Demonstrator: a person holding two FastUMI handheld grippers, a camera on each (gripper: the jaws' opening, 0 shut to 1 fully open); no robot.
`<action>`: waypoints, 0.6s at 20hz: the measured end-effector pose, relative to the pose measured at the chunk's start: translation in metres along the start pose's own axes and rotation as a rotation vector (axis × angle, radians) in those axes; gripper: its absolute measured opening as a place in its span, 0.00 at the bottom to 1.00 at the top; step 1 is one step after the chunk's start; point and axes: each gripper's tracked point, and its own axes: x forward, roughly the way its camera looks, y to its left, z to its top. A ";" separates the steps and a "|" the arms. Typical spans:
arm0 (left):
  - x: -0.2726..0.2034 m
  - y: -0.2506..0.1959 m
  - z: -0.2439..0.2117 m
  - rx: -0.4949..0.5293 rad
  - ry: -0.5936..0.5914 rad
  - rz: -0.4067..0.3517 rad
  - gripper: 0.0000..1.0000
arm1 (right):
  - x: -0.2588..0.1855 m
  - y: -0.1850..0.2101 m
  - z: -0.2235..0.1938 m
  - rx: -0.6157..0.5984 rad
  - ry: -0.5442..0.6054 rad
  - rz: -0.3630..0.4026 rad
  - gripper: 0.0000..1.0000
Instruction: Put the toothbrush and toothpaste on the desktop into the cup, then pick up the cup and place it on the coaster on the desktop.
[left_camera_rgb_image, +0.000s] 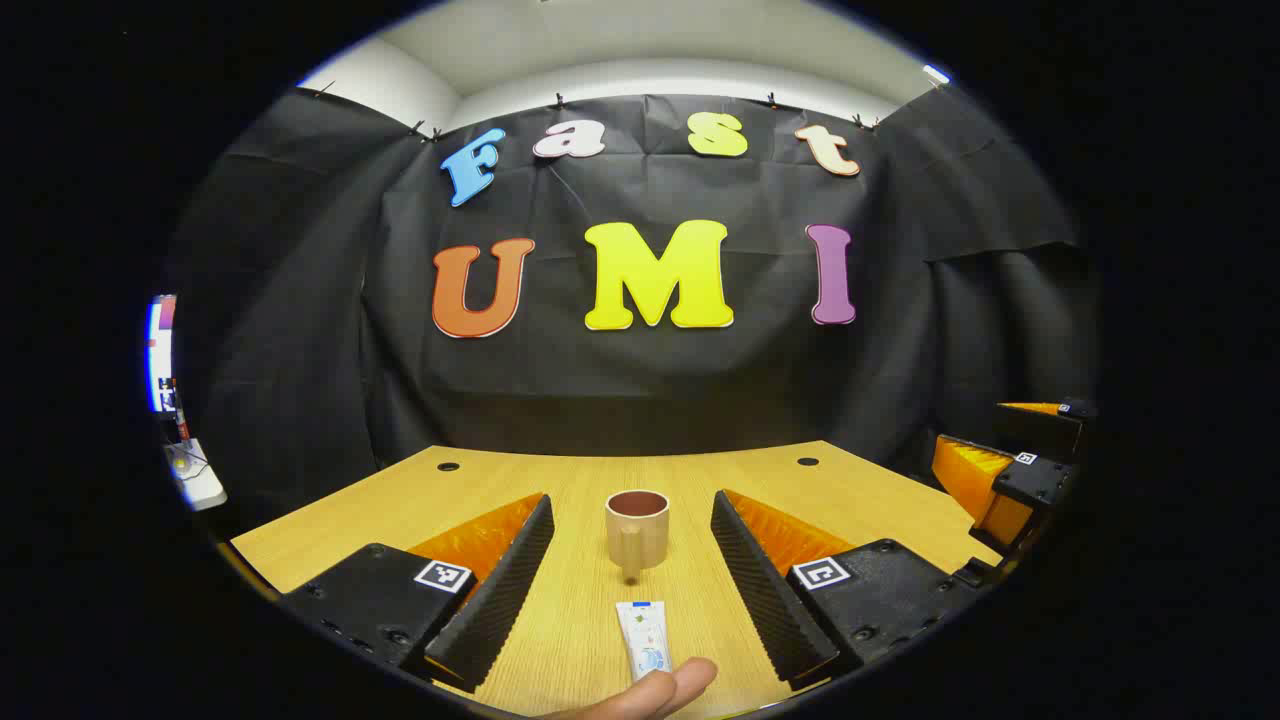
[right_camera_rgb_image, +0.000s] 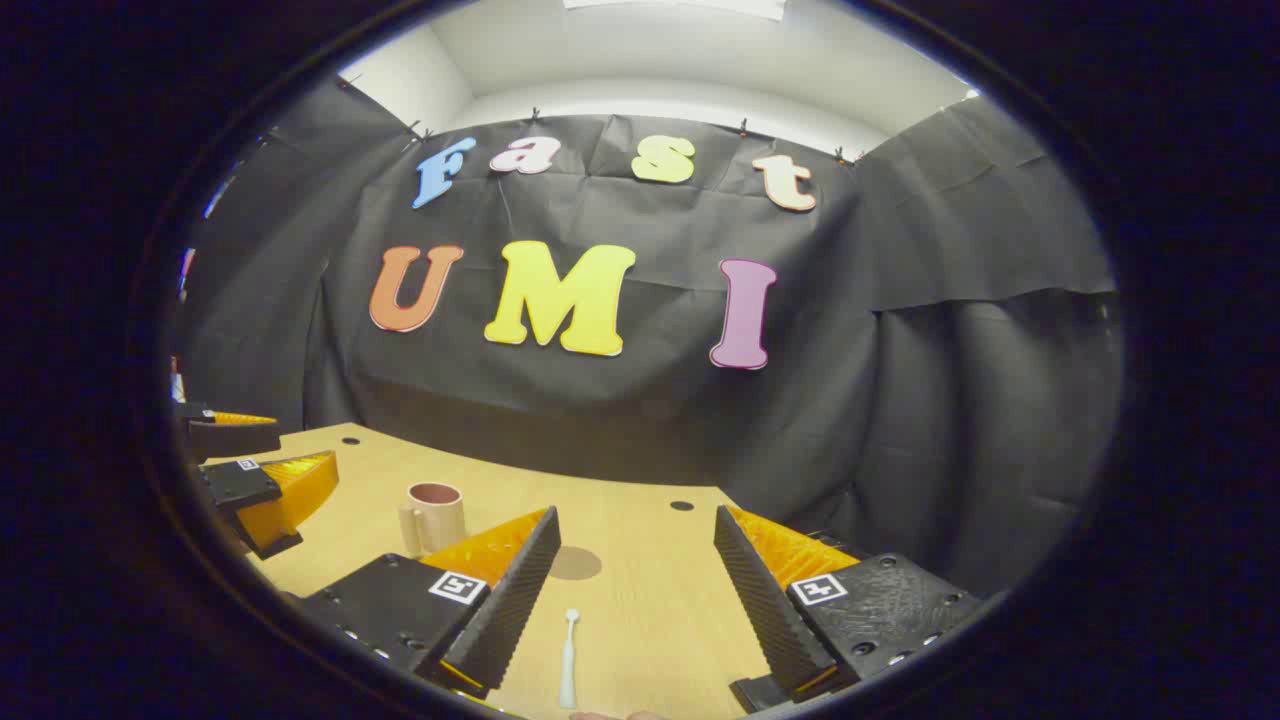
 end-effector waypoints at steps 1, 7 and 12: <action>-0.001 0.000 0.001 0.002 -0.002 0.000 1.00 | 0.000 0.001 -0.001 -0.001 0.000 0.003 0.95; 0.000 -0.002 -0.001 0.002 -0.002 -0.002 1.00 | -0.003 -0.004 -0.001 -0.002 -0.007 0.004 0.95; 0.005 -0.002 -0.010 -0.005 0.024 0.002 1.00 | -0.004 -0.010 -0.001 0.002 -0.008 -0.008 0.94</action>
